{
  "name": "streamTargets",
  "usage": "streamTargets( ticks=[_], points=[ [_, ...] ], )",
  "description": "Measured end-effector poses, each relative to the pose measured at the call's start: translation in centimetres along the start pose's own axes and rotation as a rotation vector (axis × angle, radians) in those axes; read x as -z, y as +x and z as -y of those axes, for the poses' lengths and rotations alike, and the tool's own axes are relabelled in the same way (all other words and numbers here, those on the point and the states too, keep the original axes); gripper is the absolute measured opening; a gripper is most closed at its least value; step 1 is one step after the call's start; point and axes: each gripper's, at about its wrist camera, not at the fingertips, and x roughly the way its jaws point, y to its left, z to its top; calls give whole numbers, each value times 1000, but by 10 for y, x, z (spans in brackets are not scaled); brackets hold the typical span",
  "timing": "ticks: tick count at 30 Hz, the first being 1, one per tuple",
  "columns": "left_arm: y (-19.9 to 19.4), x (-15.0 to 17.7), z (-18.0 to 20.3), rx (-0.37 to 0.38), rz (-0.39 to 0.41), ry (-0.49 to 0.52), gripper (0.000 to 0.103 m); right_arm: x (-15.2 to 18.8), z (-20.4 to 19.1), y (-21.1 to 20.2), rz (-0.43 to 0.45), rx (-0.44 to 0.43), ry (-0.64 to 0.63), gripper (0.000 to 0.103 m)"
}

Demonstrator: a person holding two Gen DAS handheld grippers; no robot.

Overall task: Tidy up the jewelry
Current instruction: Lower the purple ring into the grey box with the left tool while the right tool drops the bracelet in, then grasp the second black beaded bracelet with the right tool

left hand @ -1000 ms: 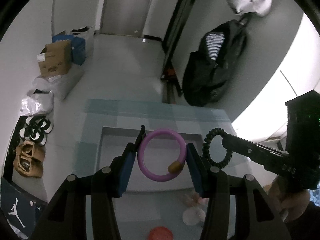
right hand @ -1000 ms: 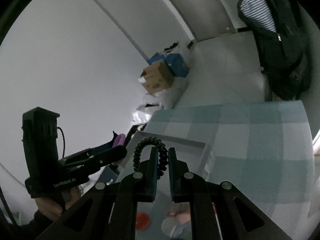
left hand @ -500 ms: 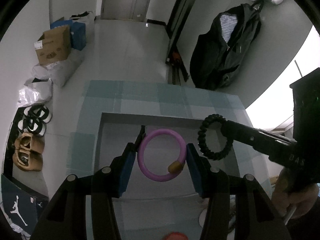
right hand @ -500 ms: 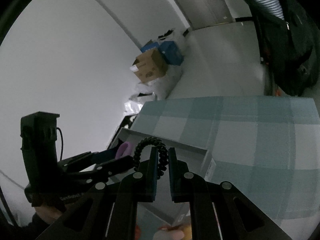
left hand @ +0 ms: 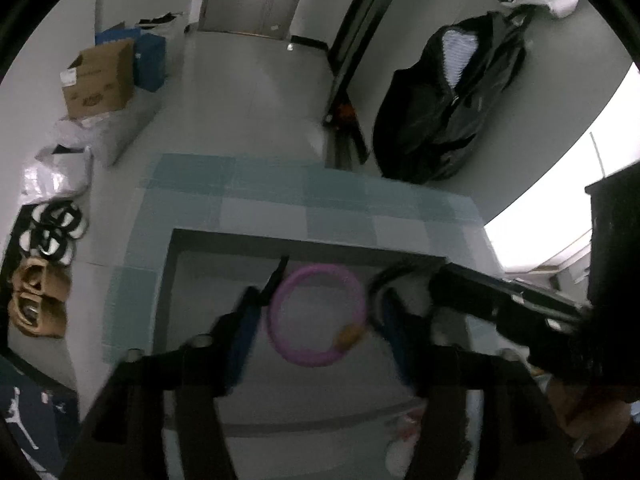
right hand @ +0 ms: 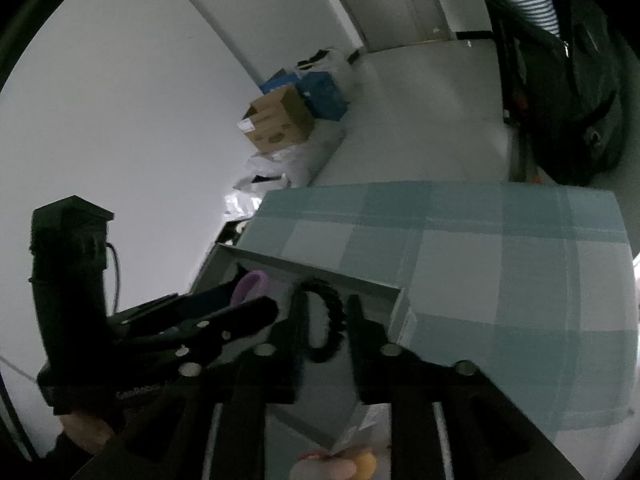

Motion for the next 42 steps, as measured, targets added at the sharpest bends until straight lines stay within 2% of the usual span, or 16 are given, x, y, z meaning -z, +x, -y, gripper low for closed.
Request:
streamTargets(
  ticks=[1,2,3,7,11,15,17,20,29,33,42],
  points=[
    [-2,0,0,10,7,-9,72,1,-1,-3,10,1,-8,42],
    [-4,0,0,15,19,-13,72,2,-3,-7,22,6,-22,53],
    [-6,0,2,11,24,-10,72,3,-5,-11,35,8,-35,55],
    [-15,0,6,1,38,-15,72,6,-5,-24,61,-1,-36,55],
    [-36,4,12,-9,92,3,72,8,0,-45,112,-1,-18,58],
    [-54,16,15,-82,148,2,72,16,3,-69,176,-2,-2,65],
    [-63,24,19,-152,181,18,72,23,5,-80,203,-19,14,65],
    [-67,32,26,-199,204,46,72,33,2,-91,225,-20,9,65],
    [-76,52,36,-308,209,87,73,65,-14,-108,230,24,-89,72],
    [-84,61,34,-340,220,61,73,77,-12,-115,233,30,-72,77],
    [-84,84,54,-345,193,53,74,107,-6,-117,203,56,-39,84]
  ],
)
